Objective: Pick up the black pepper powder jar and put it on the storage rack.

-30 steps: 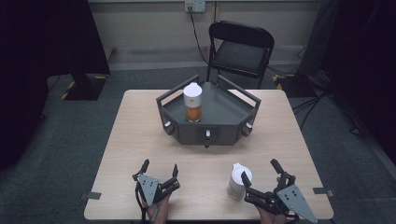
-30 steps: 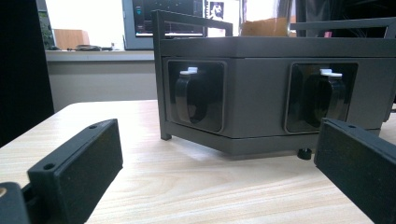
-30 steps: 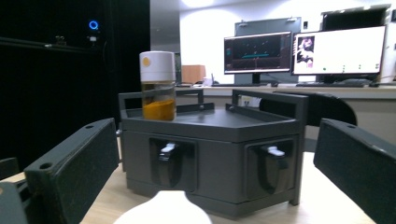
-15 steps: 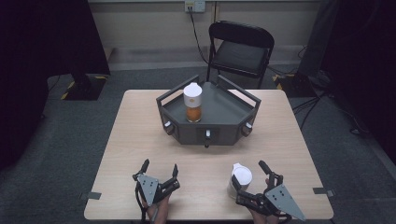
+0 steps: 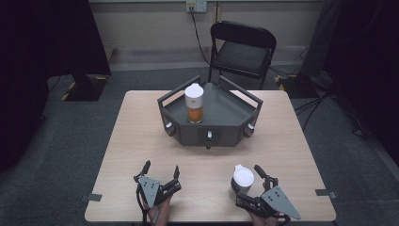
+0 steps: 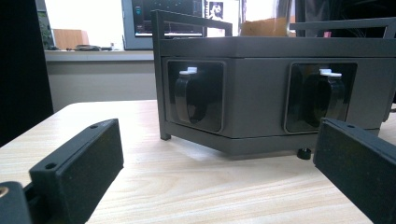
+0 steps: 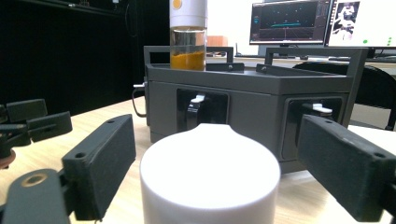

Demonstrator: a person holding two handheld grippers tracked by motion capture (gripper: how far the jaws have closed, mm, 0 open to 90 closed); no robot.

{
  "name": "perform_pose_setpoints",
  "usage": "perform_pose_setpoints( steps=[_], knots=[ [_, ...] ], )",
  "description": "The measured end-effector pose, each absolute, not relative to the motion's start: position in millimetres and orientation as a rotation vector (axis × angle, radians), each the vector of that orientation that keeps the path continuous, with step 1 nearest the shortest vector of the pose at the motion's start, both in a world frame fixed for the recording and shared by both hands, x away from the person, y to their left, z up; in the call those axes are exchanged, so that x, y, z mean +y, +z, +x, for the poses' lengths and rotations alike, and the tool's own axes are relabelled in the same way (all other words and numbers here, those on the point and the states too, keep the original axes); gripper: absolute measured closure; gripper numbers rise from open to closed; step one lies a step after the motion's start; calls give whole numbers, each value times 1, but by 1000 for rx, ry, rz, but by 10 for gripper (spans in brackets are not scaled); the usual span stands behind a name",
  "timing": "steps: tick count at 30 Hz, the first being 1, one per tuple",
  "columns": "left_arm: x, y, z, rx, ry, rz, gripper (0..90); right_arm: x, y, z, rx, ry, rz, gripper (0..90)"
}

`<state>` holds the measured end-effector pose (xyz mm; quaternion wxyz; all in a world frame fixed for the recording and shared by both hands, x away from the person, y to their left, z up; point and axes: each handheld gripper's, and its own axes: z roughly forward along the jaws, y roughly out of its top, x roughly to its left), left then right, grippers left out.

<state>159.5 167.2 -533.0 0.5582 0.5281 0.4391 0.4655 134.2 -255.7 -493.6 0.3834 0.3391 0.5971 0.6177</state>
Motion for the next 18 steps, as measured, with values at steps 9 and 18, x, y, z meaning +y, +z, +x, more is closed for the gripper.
perform_pose_setpoints(
  steps=[9, 18],
  knots=[
    [167, -533, 160, 1036, 1098, 1246, 6, -255, -502, 133, 1553, 1578, 867, 208],
    [167, -533, 159, 1036, 1098, 1246, 7, -251, -507, 133, 1555, 1560, 897, 263]
  ],
)
